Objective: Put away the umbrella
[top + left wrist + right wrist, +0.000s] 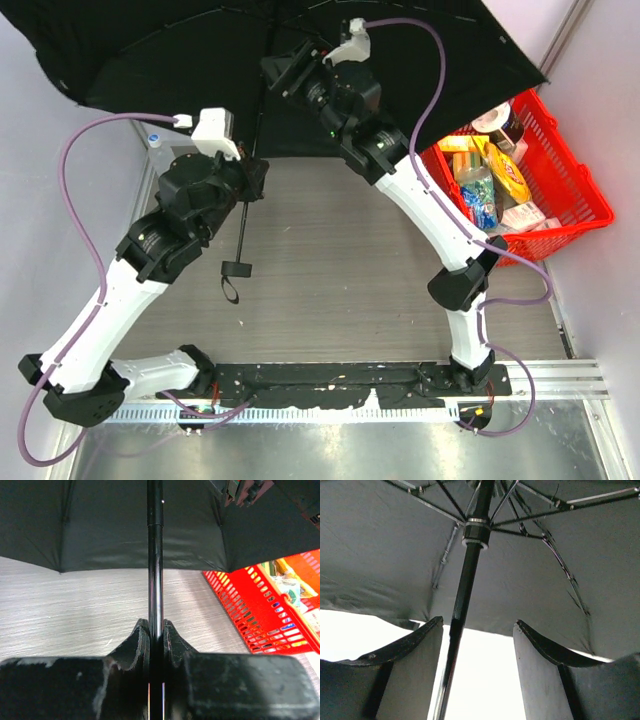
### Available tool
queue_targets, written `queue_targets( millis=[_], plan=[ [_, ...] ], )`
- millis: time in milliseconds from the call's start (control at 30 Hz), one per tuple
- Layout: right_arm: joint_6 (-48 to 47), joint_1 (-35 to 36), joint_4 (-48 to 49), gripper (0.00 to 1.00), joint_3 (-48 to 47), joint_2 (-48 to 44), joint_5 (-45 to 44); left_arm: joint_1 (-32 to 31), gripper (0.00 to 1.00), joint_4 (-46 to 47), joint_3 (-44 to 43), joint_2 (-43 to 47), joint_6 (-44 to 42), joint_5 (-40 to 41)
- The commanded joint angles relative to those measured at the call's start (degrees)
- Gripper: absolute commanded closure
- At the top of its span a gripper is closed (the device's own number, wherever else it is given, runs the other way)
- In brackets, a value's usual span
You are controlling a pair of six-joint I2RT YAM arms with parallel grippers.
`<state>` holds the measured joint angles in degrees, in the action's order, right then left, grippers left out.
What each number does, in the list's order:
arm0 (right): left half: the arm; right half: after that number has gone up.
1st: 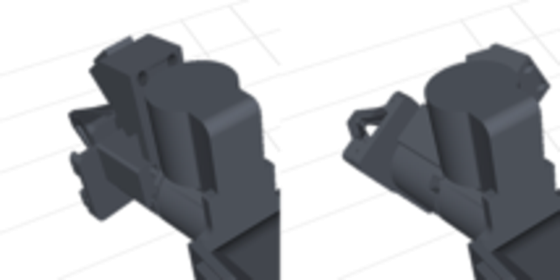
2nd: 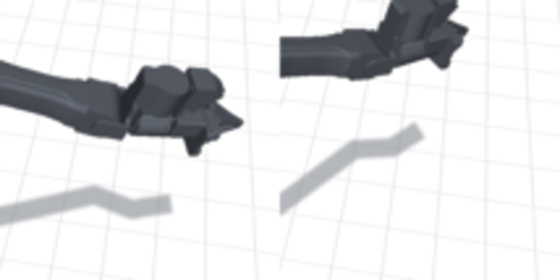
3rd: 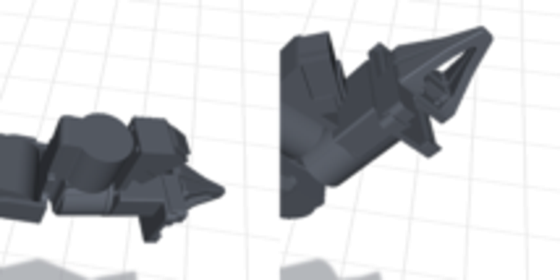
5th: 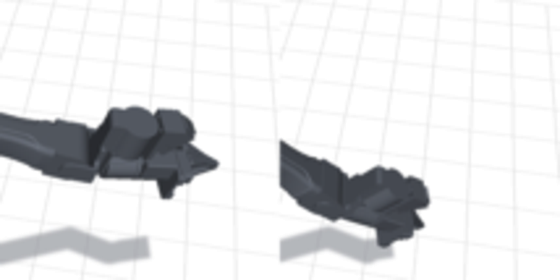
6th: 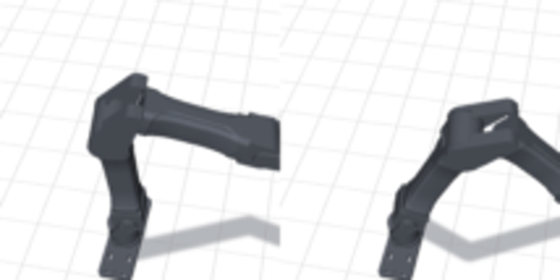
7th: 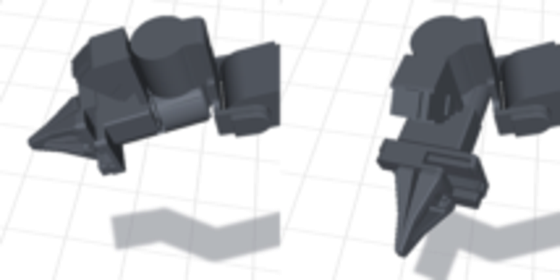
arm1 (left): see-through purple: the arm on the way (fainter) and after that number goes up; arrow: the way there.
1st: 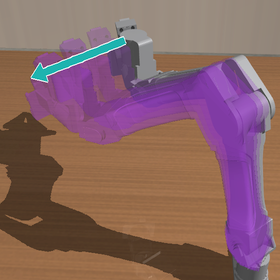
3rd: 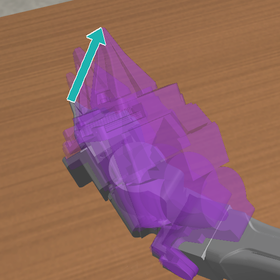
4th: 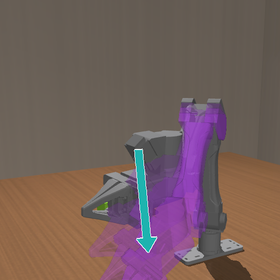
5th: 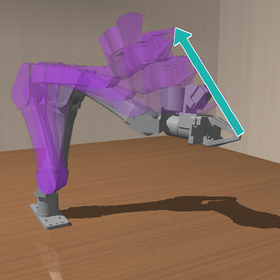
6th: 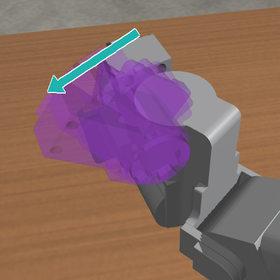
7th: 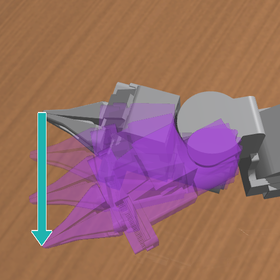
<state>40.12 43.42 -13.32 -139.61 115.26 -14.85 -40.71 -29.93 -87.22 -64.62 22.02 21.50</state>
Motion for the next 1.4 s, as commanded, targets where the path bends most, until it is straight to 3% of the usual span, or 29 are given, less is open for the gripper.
queue_targets(
  millis=[0,533,667,900,1133,1367],
  plan=[
    [-3.2,2.2,3.3,0.37,-0.4,-2.1,-2.3,-0.1,1.00,4.2,-1.9,2.6,-4.0,3.6],
    [3.9,0.9,5.8,0.37,-6.9,4.1,-6.8,0.0,1.00,18.5,9.3,5.7,-15.1,10.8],
    [4.1,0.4,7.5,0.34,-6.8,5.7,-8.6,0.0,1.00,21.4,12.2,6.6,-15.3,9.6],
    [11.8,-3.5,8.7,0.30,-8.4,9.4,-2.9,0.0,1.00,26.3,17.3,8.0,-19.6,7.0],
    [13.8,-5.7,9.8,0.36,-7.6,9.9,-1.8,-0.1,1.00,28.3,20.4,7.5,-20.8,6.4],
    [15.4,-6.2,11.4,0.32,-8.4,10.9,-2.1,-0.1,1.00,28.9,21.2,6.5,-21.8,6.1]
  ],
)
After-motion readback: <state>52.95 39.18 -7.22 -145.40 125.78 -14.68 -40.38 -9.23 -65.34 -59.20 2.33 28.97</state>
